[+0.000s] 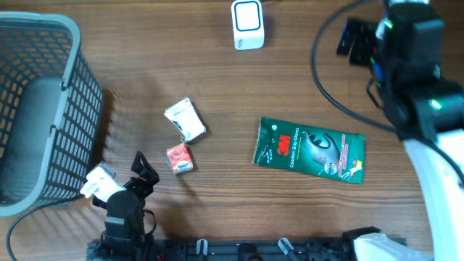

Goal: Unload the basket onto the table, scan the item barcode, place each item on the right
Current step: 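Carry the wipes pack to the upper right and release it, then grasp the green 3M gloves pouch with the right gripper and lift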

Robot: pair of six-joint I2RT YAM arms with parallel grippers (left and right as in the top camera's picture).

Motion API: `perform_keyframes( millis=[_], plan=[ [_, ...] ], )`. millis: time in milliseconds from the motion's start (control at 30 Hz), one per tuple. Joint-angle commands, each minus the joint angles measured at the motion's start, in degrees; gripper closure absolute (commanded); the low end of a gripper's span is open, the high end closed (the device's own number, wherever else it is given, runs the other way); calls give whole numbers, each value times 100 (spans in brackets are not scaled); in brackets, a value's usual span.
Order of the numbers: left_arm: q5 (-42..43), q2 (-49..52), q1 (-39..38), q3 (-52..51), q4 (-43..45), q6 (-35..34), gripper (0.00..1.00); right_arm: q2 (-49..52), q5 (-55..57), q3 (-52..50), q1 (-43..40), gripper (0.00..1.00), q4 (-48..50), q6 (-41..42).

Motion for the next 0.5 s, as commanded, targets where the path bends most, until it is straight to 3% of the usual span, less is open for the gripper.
perform_keyframes(
  millis=[0,100,200,233,367,467],
  plan=[
    [-35,-24,31,-35,13,-39,0,214,-1864,-286,-7,0,-778,763],
    [-35,-24,31,-35,15,-39,0,457,-1943,-1067,-7,0,-1161,778],
    [-35,-24,31,-35,13,-39,0,778,-2796,-1993,-7,0,-1226,804],
    [-35,-24,31,-35,15,-39,0,916,-2780,-2306,-7,0,-1182,1274],
    [-35,-24,31,-35,15,-39,0,1099,-2938,-3185,-7,0,-1110,4839],
    [-35,-24,31,-35,15,-39,0,1099,-2734,-3585,-7,0,-584,5772]
  ],
)
